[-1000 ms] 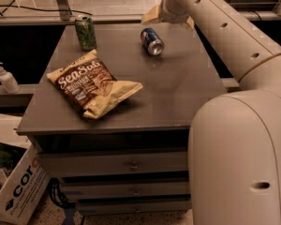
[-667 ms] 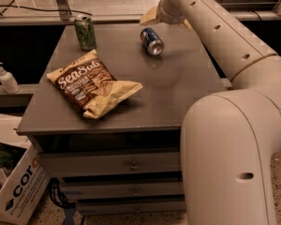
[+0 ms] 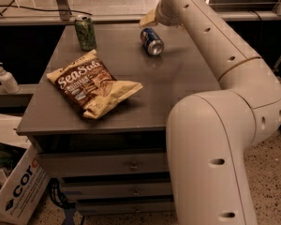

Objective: Place pepsi can upright

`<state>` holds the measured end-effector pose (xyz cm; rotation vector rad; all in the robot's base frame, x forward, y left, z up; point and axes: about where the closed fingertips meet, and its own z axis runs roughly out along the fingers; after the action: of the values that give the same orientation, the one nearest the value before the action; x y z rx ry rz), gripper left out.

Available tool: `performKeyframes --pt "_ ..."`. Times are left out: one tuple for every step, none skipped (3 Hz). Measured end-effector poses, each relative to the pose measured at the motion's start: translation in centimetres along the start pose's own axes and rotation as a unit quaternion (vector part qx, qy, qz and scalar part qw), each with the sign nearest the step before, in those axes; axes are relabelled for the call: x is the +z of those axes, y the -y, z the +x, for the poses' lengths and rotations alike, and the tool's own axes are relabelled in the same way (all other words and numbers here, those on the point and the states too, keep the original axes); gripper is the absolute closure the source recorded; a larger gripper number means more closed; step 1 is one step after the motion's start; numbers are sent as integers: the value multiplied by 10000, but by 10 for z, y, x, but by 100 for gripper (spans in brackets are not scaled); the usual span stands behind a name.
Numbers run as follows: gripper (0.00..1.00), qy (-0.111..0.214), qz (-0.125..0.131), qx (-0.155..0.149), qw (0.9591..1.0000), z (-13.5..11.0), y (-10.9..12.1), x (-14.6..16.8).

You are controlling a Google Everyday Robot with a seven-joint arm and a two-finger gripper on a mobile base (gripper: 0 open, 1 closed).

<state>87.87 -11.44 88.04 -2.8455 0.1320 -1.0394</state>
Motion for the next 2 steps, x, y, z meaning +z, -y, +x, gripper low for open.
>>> performKeyframes --pt "0 70 11 -39 10000 0 3 8" --pt "0 157 50 -109 9998 -2 10 16"
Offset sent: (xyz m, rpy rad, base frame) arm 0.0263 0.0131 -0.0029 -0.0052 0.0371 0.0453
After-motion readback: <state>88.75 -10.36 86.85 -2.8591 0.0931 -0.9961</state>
